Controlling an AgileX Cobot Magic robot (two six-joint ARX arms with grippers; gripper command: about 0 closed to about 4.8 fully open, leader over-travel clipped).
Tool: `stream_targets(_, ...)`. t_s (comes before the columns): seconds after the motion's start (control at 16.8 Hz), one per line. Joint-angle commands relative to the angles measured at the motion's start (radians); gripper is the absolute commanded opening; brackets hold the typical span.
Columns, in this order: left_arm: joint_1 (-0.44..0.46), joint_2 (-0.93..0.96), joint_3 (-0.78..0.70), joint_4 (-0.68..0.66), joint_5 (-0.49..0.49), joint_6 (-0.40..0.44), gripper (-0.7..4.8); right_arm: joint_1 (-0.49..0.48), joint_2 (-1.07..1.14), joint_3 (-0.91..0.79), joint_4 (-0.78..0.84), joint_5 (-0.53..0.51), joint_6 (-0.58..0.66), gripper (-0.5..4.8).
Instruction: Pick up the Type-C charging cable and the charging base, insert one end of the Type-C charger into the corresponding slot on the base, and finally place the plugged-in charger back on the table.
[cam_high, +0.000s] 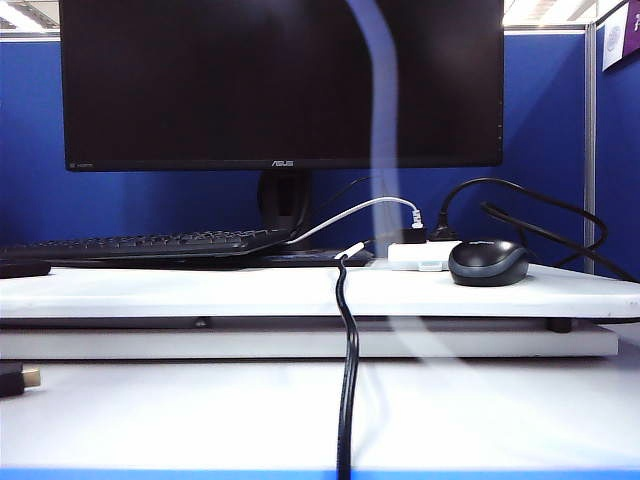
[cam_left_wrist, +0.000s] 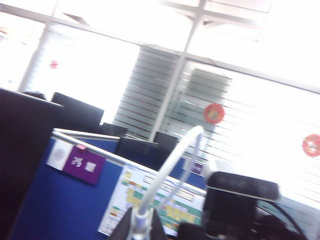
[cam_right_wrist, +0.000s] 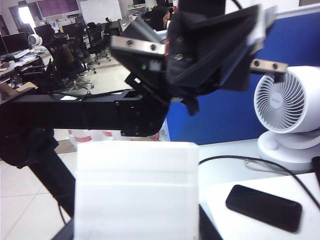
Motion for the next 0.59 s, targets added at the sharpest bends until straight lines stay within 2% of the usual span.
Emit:
stream_targets(0.06,-0.018,-0.002,0.004,0.011,0.037,-0.014,-0.05,0.002,-0.002,0.003,0.049,0.008,0.003,-0.05)
stream_targets(0.24,-0.097,-0.002,0.004,0.004,-0.003,-0.014,-0.06,0.004,0.007,0.003,0.06,0.059,0.018,-0.05)
stream_targets(0.48,-0.119,-0.002,0.004,0.01,-0.014,-0.041,-0.06,0.004,0.011,0.003,0.089,0.055,0.023,-0.05)
stream_targets(0.59,-0.162,-0.002,0.004,0.037,-0.007,-0.053,-0.06,0.004,0.014,0.003,0.098,0.109,0.059,-0.05)
